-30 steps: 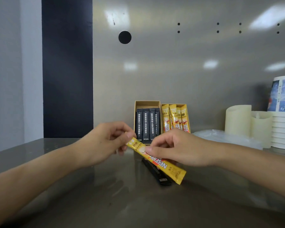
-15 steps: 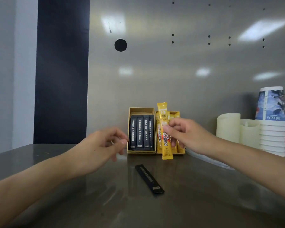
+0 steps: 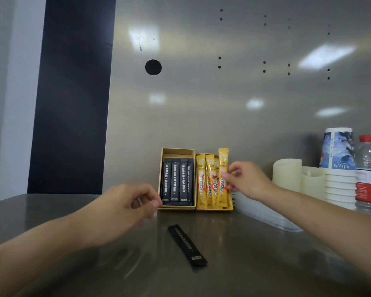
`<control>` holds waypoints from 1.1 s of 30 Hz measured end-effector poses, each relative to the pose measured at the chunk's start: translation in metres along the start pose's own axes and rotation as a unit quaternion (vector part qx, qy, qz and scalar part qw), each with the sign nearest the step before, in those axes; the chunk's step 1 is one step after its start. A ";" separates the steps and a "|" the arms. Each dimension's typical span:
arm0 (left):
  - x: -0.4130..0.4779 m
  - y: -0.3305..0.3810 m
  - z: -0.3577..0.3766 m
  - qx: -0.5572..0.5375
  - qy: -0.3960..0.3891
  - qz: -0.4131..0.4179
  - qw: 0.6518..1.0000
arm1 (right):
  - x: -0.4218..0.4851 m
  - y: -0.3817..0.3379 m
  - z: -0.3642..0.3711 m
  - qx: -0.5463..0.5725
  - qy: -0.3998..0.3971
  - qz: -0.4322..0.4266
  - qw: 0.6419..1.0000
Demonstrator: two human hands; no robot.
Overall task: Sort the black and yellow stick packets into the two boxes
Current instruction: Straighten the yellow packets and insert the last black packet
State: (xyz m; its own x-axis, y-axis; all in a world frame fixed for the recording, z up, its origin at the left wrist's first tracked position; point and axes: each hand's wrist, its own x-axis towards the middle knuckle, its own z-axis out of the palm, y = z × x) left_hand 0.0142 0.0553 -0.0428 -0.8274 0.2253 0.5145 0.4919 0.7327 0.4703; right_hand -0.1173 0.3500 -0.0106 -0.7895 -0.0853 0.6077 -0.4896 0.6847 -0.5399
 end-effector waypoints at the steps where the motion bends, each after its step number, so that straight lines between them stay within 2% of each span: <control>1: 0.000 -0.001 0.000 0.006 -0.002 0.000 1.000 | 0.001 0.001 0.003 -0.014 0.008 -0.001 1.000; 9: 0.000 -0.001 0.003 0.027 -0.030 0.013 0.999 | -0.001 0.006 0.013 -0.096 0.053 -0.032 0.993; 19: 0.000 -0.001 0.003 0.031 -0.039 0.012 0.999 | -0.006 0.006 0.010 -0.095 0.053 -0.038 0.993; 22: 0.000 -0.003 0.003 0.031 -0.041 0.015 0.999 | -0.009 0.003 0.008 -0.128 0.029 -0.033 0.991; 27: 0.001 -0.003 0.002 0.032 -0.044 0.015 0.998 | -0.015 0.006 0.001 -0.198 -0.097 -0.024 0.975; 33: 0.000 -0.004 0.003 0.037 -0.048 0.018 0.998 | -0.019 0.008 0.006 -0.239 -0.069 -0.064 0.966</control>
State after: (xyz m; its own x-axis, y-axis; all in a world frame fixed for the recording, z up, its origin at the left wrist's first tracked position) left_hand 0.0113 0.0544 -0.0467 -0.8334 0.3102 0.4574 0.5034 0.7676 0.3967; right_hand -0.1088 0.3530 -0.0299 -0.7915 -0.2653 0.5506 -0.3863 0.9153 -0.1143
